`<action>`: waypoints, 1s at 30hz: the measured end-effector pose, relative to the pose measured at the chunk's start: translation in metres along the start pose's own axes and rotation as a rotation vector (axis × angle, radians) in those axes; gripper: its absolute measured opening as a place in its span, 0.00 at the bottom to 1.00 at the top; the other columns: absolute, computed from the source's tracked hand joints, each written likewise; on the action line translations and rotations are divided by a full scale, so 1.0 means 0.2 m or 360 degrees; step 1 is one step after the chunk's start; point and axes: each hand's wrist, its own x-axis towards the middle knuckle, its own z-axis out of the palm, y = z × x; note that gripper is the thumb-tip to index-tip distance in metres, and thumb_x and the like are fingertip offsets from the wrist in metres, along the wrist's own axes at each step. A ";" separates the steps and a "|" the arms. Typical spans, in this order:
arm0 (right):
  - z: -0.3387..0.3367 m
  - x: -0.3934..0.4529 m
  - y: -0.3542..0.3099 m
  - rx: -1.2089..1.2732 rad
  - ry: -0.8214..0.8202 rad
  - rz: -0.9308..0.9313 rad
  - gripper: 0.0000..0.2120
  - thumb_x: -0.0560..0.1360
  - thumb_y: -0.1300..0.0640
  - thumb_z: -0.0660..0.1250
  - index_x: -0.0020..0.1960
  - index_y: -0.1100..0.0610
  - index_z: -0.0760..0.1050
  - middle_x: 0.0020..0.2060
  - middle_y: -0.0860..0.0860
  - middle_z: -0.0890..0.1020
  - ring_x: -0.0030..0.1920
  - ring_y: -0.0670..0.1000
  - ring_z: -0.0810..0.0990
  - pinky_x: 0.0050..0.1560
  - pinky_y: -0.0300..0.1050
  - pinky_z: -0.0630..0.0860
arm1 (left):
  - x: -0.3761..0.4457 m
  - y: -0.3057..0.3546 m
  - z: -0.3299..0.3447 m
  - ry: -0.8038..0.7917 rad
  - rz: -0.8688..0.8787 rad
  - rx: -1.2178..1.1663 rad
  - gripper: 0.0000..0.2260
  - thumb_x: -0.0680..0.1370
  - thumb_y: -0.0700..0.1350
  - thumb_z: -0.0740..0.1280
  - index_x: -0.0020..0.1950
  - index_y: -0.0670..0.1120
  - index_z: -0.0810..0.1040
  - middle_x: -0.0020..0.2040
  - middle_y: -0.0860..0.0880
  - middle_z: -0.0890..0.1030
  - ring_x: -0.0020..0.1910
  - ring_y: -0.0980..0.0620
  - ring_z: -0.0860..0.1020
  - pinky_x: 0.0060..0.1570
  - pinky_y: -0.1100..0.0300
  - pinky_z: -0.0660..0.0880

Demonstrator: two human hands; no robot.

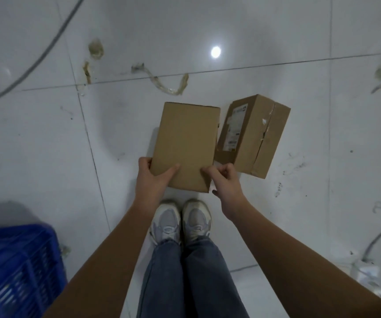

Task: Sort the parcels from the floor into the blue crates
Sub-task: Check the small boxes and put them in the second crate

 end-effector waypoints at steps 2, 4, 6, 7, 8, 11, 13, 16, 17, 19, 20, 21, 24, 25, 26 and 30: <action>0.00 -0.09 -0.02 0.0035 -0.0034 -0.0008 0.12 0.74 0.57 0.69 0.43 0.54 0.65 0.43 0.50 0.71 0.42 0.46 0.71 0.37 0.40 0.67 | -0.08 0.04 -0.06 0.0067 -0.0053 -0.0181 0.21 0.71 0.49 0.74 0.56 0.46 0.67 0.51 0.51 0.75 0.46 0.56 0.76 0.38 0.72 0.72; 0.00 -0.17 -0.06 0.0087 -0.0075 -0.0006 0.14 0.73 0.56 0.70 0.52 0.55 0.66 0.46 0.49 0.73 0.43 0.44 0.73 0.37 0.39 0.68 | -0.15 0.06 -0.13 0.0090 -0.0072 -0.0283 0.20 0.70 0.49 0.75 0.56 0.46 0.71 0.54 0.49 0.78 0.48 0.54 0.78 0.46 0.64 0.77; -0.02 -0.23 -0.08 0.0121 -0.0148 0.0032 0.25 0.71 0.55 0.72 0.63 0.54 0.64 0.50 0.50 0.74 0.47 0.46 0.75 0.45 0.44 0.75 | -0.22 0.10 -0.19 0.0081 -0.0022 -0.0297 0.20 0.69 0.48 0.76 0.57 0.46 0.74 0.55 0.49 0.79 0.48 0.57 0.78 0.49 0.63 0.78; -0.03 -0.27 -0.09 0.0117 -0.0193 0.0051 0.30 0.70 0.54 0.73 0.66 0.52 0.62 0.53 0.52 0.74 0.50 0.49 0.76 0.49 0.48 0.78 | -0.25 0.12 -0.21 0.0070 0.0030 -0.0303 0.20 0.69 0.47 0.75 0.58 0.46 0.75 0.55 0.49 0.79 0.48 0.58 0.78 0.47 0.67 0.77; -0.03 -0.30 -0.09 0.0113 -0.0244 0.0063 0.32 0.70 0.53 0.74 0.68 0.49 0.61 0.57 0.53 0.74 0.53 0.51 0.77 0.52 0.51 0.79 | -0.29 0.14 -0.23 0.0056 0.0080 -0.0316 0.20 0.70 0.46 0.75 0.59 0.47 0.75 0.55 0.50 0.79 0.48 0.58 0.78 0.43 0.70 0.76; -0.05 -0.40 -0.06 0.0229 -0.0397 0.0148 0.36 0.66 0.47 0.75 0.69 0.45 0.62 0.63 0.51 0.75 0.59 0.53 0.77 0.48 0.52 0.80 | -0.39 0.23 -0.29 -0.0031 0.0186 -0.0390 0.22 0.71 0.45 0.74 0.64 0.50 0.73 0.58 0.49 0.79 0.55 0.53 0.76 0.44 0.70 0.71; -0.05 -0.48 -0.05 0.0394 -0.0499 0.0239 0.37 0.65 0.45 0.72 0.71 0.46 0.63 0.64 0.53 0.75 0.60 0.55 0.77 0.45 0.51 0.80 | -0.45 0.27 -0.33 -0.0060 0.0234 -0.0311 0.25 0.71 0.49 0.74 0.66 0.53 0.71 0.63 0.48 0.74 0.62 0.51 0.73 0.53 0.65 0.72; -0.03 -0.59 -0.02 0.0547 -0.0609 0.0264 0.38 0.64 0.46 0.73 0.71 0.49 0.64 0.60 0.54 0.78 0.55 0.55 0.79 0.40 0.50 0.81 | -0.55 0.30 -0.43 -0.0274 0.0061 -0.0098 0.34 0.72 0.55 0.72 0.74 0.54 0.61 0.73 0.49 0.59 0.71 0.50 0.64 0.64 0.58 0.64; -0.03 -0.63 -0.01 0.0577 -0.0652 0.0267 0.38 0.65 0.47 0.74 0.71 0.51 0.65 0.57 0.54 0.80 0.53 0.55 0.80 0.39 0.49 0.81 | -0.58 0.30 -0.47 -0.0390 -0.0002 -0.0062 0.37 0.71 0.56 0.72 0.75 0.53 0.58 0.74 0.49 0.58 0.70 0.50 0.64 0.62 0.59 0.64; -0.01 -0.70 0.01 0.0566 -0.0738 0.0291 0.35 0.66 0.49 0.71 0.71 0.55 0.66 0.53 0.54 0.83 0.49 0.54 0.82 0.39 0.48 0.81 | -0.65 0.27 -0.56 -0.0465 0.0001 0.0032 0.43 0.65 0.60 0.75 0.75 0.54 0.57 0.73 0.49 0.63 0.67 0.50 0.68 0.62 0.58 0.68; 0.01 -0.73 0.02 0.0494 -0.0769 0.0292 0.38 0.64 0.49 0.74 0.70 0.56 0.67 0.54 0.55 0.83 0.50 0.55 0.82 0.40 0.49 0.81 | -0.69 0.25 -0.61 -0.0410 0.0065 0.0125 0.45 0.63 0.60 0.76 0.75 0.55 0.58 0.71 0.49 0.64 0.67 0.50 0.69 0.63 0.56 0.70; 0.03 -0.75 0.02 0.0378 -0.0780 0.0281 0.43 0.58 0.47 0.78 0.69 0.55 0.68 0.57 0.56 0.81 0.53 0.56 0.81 0.43 0.50 0.81 | -0.72 0.22 -0.65 -0.0319 0.0170 0.0276 0.46 0.62 0.60 0.76 0.75 0.56 0.57 0.70 0.49 0.64 0.67 0.49 0.68 0.65 0.53 0.70; 0.12 -0.78 0.02 0.0134 -0.0654 0.0164 0.57 0.48 0.35 0.79 0.72 0.45 0.61 0.69 0.54 0.71 0.64 0.58 0.74 0.55 0.57 0.77 | -0.79 0.10 -0.74 0.0114 0.0627 0.0979 0.47 0.61 0.65 0.73 0.73 0.55 0.54 0.68 0.49 0.64 0.66 0.48 0.65 0.65 0.47 0.69; 0.16 -0.78 0.01 0.0099 -0.0661 0.0132 0.61 0.45 0.32 0.78 0.74 0.43 0.57 0.70 0.53 0.69 0.66 0.58 0.73 0.58 0.60 0.75 | -0.80 0.04 -0.75 0.0286 0.0768 0.1156 0.47 0.60 0.66 0.71 0.72 0.53 0.55 0.67 0.46 0.66 0.65 0.46 0.67 0.63 0.46 0.71; 0.21 -0.80 -0.01 0.0022 -0.0710 0.0088 0.63 0.45 0.30 0.76 0.75 0.42 0.54 0.70 0.53 0.69 0.67 0.58 0.72 0.61 0.62 0.74 | -0.80 -0.03 -0.76 0.0423 0.0855 0.1248 0.46 0.59 0.67 0.69 0.71 0.51 0.57 0.66 0.43 0.69 0.63 0.43 0.70 0.60 0.45 0.73; 0.49 -0.89 -0.04 -0.0456 -0.0814 0.0001 0.59 0.51 0.28 0.72 0.75 0.47 0.53 0.68 0.53 0.71 0.64 0.58 0.74 0.58 0.64 0.75 | -0.86 -0.26 -0.75 0.0656 0.0960 0.1422 0.48 0.54 0.65 0.73 0.68 0.46 0.64 0.64 0.38 0.68 0.61 0.38 0.73 0.57 0.43 0.73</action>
